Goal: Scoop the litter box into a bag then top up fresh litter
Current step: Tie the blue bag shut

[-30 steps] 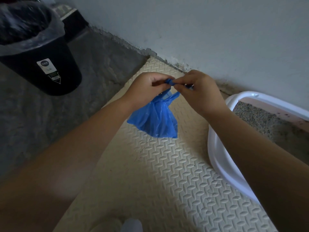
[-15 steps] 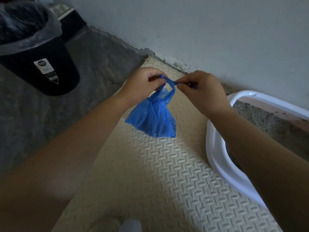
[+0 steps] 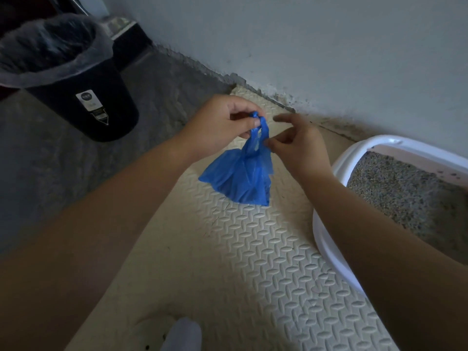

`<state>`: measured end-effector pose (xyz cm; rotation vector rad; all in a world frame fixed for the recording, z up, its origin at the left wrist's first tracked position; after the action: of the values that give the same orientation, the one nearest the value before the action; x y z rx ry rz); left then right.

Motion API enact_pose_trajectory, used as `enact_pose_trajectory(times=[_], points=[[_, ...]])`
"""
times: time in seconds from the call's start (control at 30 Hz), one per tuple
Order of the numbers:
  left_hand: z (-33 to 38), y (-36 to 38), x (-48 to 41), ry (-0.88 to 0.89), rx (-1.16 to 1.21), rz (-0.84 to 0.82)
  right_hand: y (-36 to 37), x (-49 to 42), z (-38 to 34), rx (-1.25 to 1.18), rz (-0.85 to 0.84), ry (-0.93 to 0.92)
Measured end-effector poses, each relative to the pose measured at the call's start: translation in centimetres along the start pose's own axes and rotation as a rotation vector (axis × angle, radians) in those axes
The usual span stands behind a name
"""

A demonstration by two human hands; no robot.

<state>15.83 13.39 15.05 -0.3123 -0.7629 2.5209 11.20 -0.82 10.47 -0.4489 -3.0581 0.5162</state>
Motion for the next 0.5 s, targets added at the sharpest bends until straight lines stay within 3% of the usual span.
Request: enact_pose_trajectory(times=[0.17,0.5], points=[[1.3,-0.5,1.6,-0.015,-0.036,0.042,2.3,0.5,-0.9,0.021,-0.264,-0.076],[1.3,-1.8,4.3,-0.246,0.051,0.159,3.9,2.6,-2.2,-0.084,-0.319,-0.116]])
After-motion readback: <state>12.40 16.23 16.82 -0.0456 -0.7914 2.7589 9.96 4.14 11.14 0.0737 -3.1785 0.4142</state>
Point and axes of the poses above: each hand's wrist, its own x-axis away from the middle knuckle, its own y-axis out of the palm, z = x × y, the point moved 8 cm from there along -x, towards the middle knuckle, and after that the axes turned 9 degrees about -x, right-handed, at the moved point
